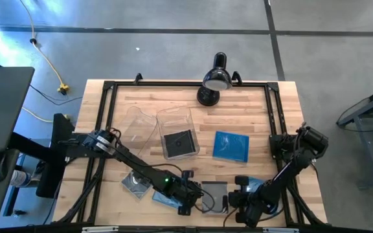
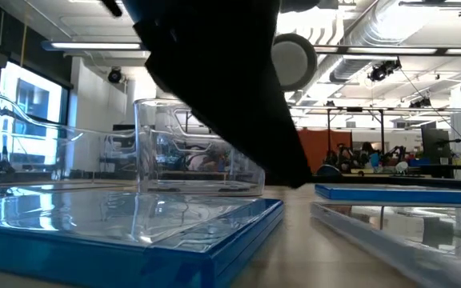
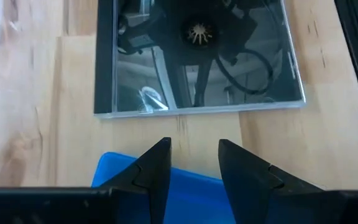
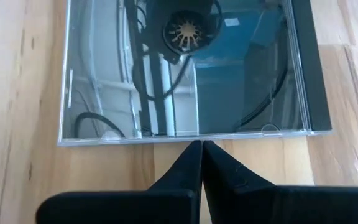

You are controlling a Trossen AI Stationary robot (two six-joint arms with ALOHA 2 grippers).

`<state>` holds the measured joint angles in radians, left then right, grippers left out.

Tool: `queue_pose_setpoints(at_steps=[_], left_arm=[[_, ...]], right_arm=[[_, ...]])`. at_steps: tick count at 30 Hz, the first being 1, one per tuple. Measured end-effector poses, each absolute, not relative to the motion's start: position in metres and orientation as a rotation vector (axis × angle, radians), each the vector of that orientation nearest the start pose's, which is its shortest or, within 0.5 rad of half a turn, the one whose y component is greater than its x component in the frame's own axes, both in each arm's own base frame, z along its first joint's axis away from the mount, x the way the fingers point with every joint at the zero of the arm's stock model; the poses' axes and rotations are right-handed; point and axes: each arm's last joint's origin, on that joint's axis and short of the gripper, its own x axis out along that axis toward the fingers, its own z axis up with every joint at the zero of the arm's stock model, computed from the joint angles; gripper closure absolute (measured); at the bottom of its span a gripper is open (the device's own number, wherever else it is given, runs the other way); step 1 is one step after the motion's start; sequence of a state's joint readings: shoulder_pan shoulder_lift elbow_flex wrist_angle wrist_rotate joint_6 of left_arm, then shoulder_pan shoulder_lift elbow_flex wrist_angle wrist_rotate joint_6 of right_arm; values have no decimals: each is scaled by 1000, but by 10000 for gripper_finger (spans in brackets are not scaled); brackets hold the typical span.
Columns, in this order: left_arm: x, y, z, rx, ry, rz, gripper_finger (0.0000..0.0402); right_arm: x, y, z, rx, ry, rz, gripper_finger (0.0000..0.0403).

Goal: Pick & place jewel cases by type
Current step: Adjust the right black CD case

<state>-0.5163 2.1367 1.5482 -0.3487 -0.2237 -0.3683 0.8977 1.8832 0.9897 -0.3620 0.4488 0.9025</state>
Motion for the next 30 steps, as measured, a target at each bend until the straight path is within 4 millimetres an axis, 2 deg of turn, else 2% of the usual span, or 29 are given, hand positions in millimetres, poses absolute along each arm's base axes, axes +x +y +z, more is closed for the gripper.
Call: queue_pose_setpoints(at_steps=[8, 25, 30], left_arm=[[400, -221, 149, 1, 944, -132, 270], [402, -216, 147, -42, 975, -127, 270], [404, -214, 158, -48, 1045, -94, 270]], right_arm=[[229, 245, 113, 34, 1019, -55, 403], [241, 239, 114, 47, 1003, -28, 403], [240, 240, 114, 64, 1001, -38, 403]])
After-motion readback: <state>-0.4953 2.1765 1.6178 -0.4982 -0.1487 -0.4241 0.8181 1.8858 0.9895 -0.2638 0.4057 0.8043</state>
